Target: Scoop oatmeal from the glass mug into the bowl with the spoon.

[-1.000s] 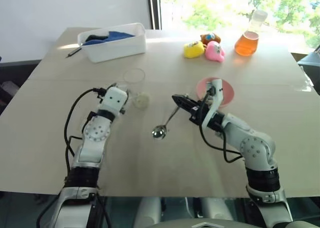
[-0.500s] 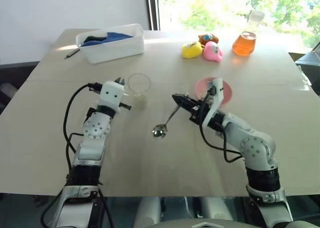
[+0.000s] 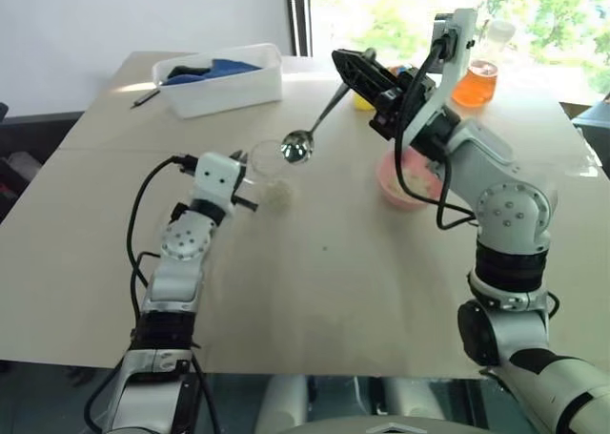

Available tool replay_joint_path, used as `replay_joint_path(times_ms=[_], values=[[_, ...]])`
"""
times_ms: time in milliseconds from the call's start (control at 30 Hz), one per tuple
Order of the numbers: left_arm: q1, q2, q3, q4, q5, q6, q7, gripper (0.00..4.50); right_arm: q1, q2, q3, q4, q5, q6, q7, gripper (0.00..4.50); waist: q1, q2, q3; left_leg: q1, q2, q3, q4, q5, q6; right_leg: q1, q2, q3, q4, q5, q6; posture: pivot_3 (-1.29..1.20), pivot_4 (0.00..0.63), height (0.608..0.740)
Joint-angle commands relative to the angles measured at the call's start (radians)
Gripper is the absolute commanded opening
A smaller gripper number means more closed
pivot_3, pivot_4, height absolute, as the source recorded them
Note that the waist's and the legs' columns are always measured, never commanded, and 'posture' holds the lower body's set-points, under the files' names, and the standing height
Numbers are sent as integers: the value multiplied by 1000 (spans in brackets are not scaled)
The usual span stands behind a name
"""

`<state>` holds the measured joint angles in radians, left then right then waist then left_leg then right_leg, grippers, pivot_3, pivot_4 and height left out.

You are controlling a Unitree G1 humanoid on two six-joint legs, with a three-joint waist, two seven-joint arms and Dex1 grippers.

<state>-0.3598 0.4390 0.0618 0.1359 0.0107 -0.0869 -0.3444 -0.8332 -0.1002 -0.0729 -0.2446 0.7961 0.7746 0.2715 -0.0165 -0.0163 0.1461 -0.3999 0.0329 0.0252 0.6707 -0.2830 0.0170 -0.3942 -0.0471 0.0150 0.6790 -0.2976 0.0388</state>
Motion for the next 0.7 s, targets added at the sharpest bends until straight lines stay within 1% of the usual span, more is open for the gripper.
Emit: replay_joint_path(times_ms=[33,133,200,267,367,467,567,700], values=[[9,22,-50,-38,24,-1,-55,185,3,1,33,6,-43,-45,27,0,2,0,0,0,0,0,0,0,0,0,0,0,0,0,0,0,150,740],[11,24,-58,-67,0,11,-88,185,9,-5,47,21,-79,-70,37,0,2,0,0,0,0,0,0,0,0,0,0,0,0,0,0,0,150,740],[9,30,-60,-83,-9,32,-109,185,22,-27,79,21,-114,-71,60,0,2,0,0,0,0,0,0,0,0,0,0,0,0,0,0,0,150,740],[0,26,-55,-92,-37,62,-136,185,33,-55,140,9,-147,-40,85,0,2,0,0,0,0,0,0,0,0,0,0,0,0,0,0,0,150,740],[-15,26,-64,-104,-63,95,-181,185,42,-88,229,-5,-204,13,79,0,1,0,0,0,0,0,0,0,0,0,1,0,0,0,0,0,150,740],[-26,29,-82,-110,-68,107,-213,185,65,-93,280,-2,-265,-13,77,0,2,0,0,0,0,-1,0,0,0,0,1,-1,0,0,0,0,150,740],[-31,29,-94,-118,-63,117,-230,185,80,-129,356,13,-363,-88,126,0,2,0,0,0,-1,-1,0,0,0,0,1,0,0,0,0,0,150,740],[-35,26,-102,-125,-60,126,-238,185,96,-125,376,20,-396,-104,149,0,2,0,0,0,-1,-1,0,0,0,0,1,-1,0,0,0,0,150,740]])
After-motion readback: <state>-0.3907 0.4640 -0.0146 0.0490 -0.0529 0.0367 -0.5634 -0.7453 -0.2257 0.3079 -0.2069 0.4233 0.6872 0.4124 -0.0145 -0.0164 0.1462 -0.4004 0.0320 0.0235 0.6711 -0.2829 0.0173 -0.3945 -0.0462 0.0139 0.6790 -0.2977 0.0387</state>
